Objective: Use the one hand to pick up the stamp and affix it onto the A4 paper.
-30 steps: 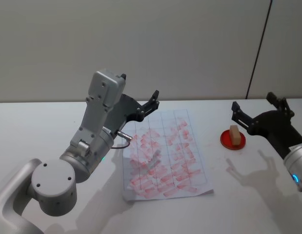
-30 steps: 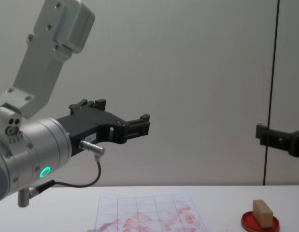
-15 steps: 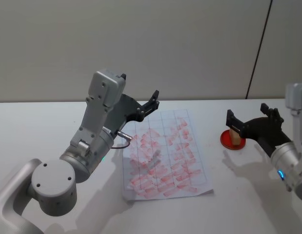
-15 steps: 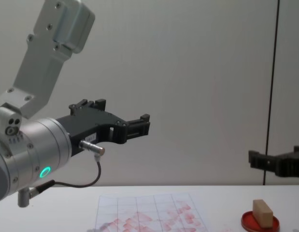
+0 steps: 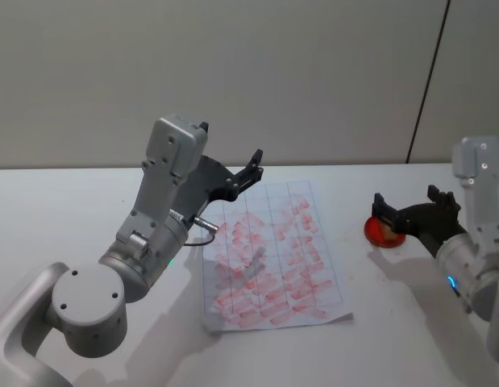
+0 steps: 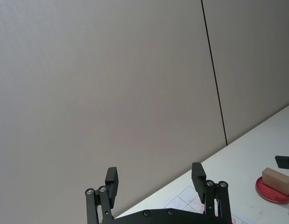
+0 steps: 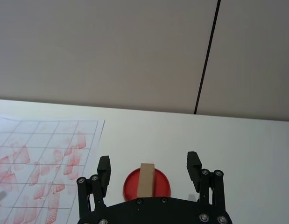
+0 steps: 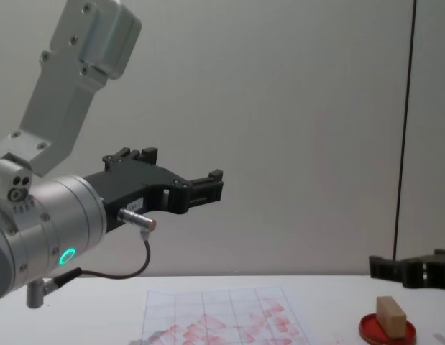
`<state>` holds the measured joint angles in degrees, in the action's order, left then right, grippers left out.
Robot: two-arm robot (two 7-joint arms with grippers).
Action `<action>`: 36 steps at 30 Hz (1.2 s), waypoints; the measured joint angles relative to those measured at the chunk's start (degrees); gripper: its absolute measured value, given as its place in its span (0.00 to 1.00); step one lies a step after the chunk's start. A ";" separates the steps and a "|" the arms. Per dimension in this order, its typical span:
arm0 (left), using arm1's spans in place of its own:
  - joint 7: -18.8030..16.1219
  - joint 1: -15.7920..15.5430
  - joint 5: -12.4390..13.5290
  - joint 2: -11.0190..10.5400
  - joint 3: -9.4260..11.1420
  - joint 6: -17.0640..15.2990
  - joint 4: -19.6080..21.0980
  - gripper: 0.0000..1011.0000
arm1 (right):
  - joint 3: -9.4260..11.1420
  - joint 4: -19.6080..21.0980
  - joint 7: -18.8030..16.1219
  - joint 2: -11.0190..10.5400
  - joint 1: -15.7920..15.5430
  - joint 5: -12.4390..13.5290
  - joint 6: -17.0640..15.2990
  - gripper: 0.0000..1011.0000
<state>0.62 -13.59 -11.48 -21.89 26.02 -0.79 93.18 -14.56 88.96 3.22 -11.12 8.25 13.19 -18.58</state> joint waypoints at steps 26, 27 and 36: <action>0.00 0.00 0.00 0.00 0.00 0.00 0.00 0.99 | -0.83 -10.43 0.90 3.72 5.11 -2.21 -4.72 0.67; 0.00 0.00 0.00 0.00 0.00 0.00 0.00 0.99 | -0.86 -10.80 1.02 3.89 5.29 -2.25 -4.81 0.64; 0.00 0.00 0.00 0.00 0.00 0.00 0.00 0.99 | -0.93 -12.22 1.47 4.53 5.88 -2.46 -5.01 0.38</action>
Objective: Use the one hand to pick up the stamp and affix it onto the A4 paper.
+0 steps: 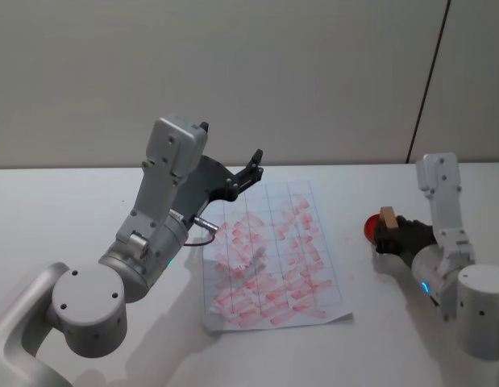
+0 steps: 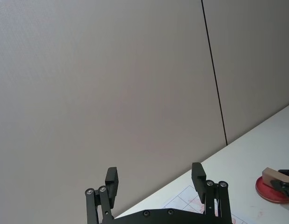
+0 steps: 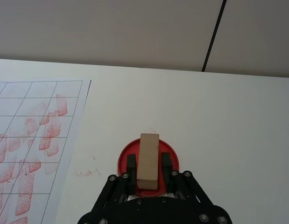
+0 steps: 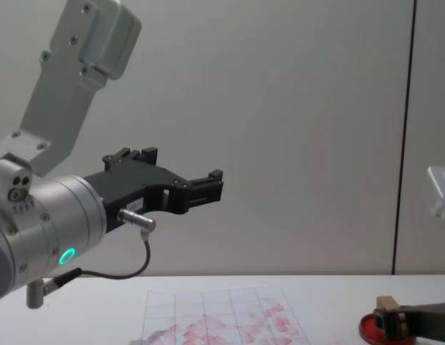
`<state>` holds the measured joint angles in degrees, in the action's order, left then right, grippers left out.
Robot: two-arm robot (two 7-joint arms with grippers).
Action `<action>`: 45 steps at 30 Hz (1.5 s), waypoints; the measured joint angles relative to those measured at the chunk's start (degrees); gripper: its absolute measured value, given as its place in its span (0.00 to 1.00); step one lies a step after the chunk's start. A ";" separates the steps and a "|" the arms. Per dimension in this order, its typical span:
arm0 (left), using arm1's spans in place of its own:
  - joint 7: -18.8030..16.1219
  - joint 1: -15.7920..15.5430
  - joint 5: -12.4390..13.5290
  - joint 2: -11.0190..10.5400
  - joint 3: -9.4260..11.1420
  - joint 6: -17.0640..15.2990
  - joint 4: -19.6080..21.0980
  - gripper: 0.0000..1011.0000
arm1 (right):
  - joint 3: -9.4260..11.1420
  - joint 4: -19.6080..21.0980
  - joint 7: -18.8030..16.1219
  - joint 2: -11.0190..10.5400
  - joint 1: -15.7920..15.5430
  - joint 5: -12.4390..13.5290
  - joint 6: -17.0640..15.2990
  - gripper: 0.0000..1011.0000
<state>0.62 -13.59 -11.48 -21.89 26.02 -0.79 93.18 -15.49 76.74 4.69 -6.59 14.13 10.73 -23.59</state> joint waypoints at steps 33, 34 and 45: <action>0.00 0.00 0.00 0.00 0.00 0.00 0.00 0.99 | -0.42 8.23 -2.95 0.17 -1.50 -1.74 1.05 0.22; 0.00 0.00 0.00 0.00 0.00 0.00 0.00 0.99 | -0.63 8.72 -3.49 0.33 -1.54 -1.75 0.68 0.22; 0.00 0.00 0.00 0.00 0.00 0.00 0.00 0.99 | -2.34 9.53 -6.43 1.91 -1.47 -1.73 -3.32 0.22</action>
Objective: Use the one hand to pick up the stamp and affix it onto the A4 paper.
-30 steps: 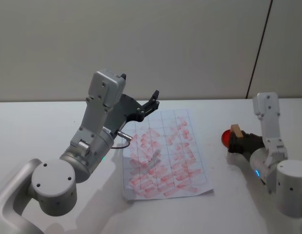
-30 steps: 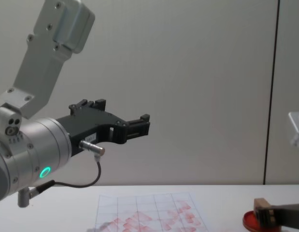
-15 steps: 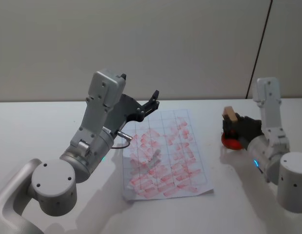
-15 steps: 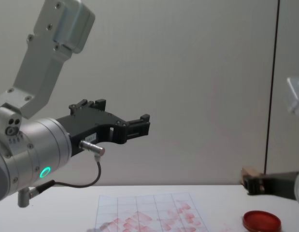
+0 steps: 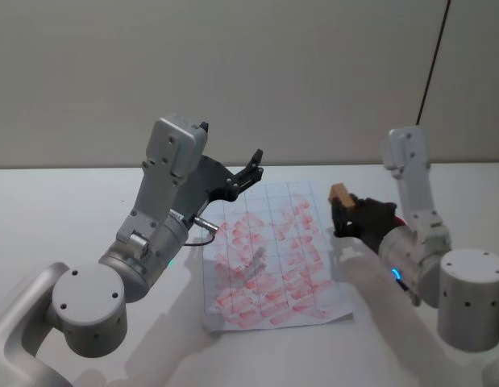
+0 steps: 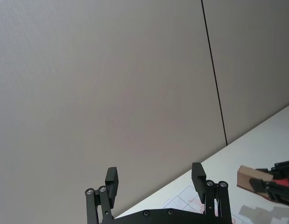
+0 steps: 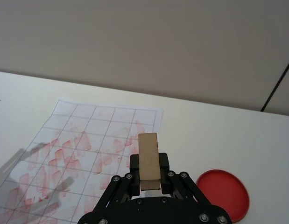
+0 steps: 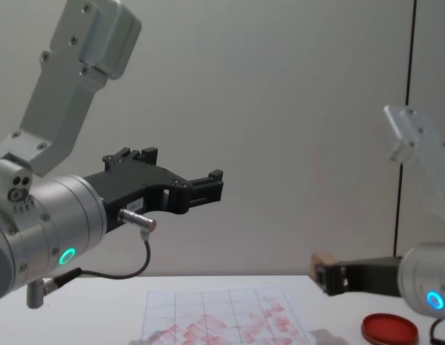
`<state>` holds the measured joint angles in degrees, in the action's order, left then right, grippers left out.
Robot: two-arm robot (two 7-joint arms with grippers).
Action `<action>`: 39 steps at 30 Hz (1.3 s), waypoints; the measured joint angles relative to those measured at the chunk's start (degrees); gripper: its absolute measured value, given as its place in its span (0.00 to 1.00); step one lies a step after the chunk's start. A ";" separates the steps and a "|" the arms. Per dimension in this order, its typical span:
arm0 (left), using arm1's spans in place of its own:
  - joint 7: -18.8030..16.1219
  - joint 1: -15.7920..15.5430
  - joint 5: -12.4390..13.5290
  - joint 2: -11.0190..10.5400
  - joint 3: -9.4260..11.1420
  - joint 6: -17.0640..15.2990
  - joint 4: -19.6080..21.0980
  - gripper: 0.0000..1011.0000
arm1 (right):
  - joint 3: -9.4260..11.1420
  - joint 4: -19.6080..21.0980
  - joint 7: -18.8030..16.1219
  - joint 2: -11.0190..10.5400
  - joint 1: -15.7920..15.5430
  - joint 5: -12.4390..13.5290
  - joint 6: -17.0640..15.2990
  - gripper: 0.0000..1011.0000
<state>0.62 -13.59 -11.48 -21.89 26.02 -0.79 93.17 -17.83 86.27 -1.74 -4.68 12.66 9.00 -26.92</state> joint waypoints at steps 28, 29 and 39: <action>0.00 0.00 0.00 0.00 0.00 0.00 0.00 0.99 | -1.42 -6.56 -1.37 2.38 1.74 -1.84 -3.89 0.22; 0.00 0.00 0.00 0.00 0.00 0.00 0.00 0.99 | -1.41 -6.69 -1.38 2.39 1.76 -1.86 -3.89 0.22; 0.00 0.00 0.00 0.00 0.00 0.00 0.00 0.99 | -1.28 -8.53 -1.64 2.61 2.15 -2.33 -3.39 0.22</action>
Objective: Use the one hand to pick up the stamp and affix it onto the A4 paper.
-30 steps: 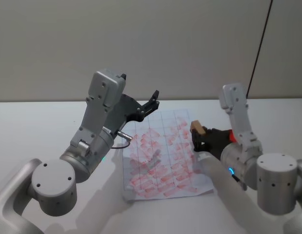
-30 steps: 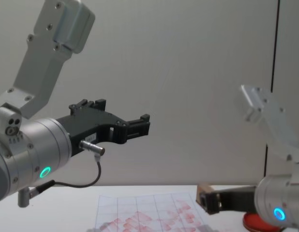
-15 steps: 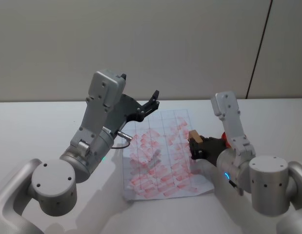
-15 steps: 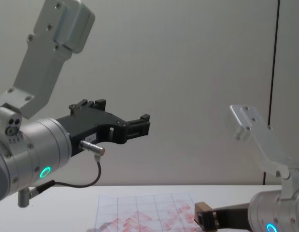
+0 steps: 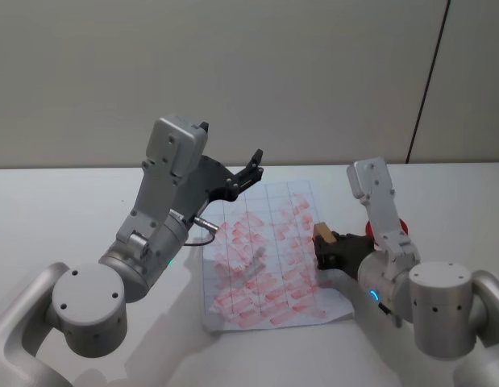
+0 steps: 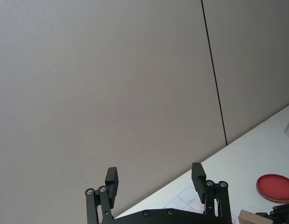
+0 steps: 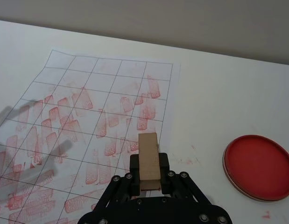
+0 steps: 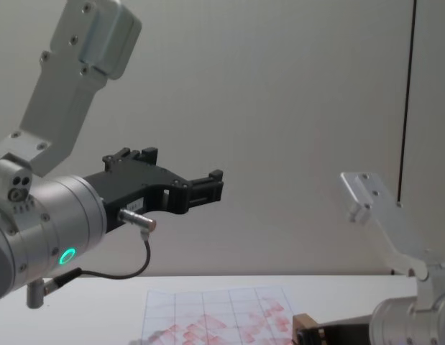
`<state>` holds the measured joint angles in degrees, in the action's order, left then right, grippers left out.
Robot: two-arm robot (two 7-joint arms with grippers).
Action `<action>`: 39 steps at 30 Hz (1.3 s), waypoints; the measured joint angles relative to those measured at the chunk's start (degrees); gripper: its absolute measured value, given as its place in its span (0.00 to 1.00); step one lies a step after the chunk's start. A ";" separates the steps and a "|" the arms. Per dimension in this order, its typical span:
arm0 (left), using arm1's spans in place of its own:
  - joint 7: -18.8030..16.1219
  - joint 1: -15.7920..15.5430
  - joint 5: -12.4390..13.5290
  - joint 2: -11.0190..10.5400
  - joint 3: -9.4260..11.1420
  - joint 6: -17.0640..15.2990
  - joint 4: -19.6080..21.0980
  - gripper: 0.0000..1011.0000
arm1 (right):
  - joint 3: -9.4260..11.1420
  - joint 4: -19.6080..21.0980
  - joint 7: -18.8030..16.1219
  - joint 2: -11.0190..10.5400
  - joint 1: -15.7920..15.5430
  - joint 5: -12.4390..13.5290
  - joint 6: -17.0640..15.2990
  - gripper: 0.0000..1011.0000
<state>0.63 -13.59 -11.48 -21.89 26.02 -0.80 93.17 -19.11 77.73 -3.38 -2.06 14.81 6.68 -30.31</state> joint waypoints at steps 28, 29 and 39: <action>0.00 0.00 0.00 0.00 0.00 0.00 0.00 0.99 | -0.47 -3.38 -1.95 0.41 0.39 -2.88 0.98 0.22; 0.00 0.00 0.00 0.00 0.00 0.00 0.00 0.99 | -0.52 -3.39 -2.05 0.42 0.38 -3.03 1.06 0.22; 0.00 0.00 0.00 0.00 0.00 0.00 0.00 0.99 | -0.69 -1.15 -2.51 0.22 -0.41 -3.16 2.10 0.22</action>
<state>0.62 -13.59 -11.48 -21.89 26.02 -0.79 93.18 -19.80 76.58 -5.89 -1.84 14.40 3.52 -28.21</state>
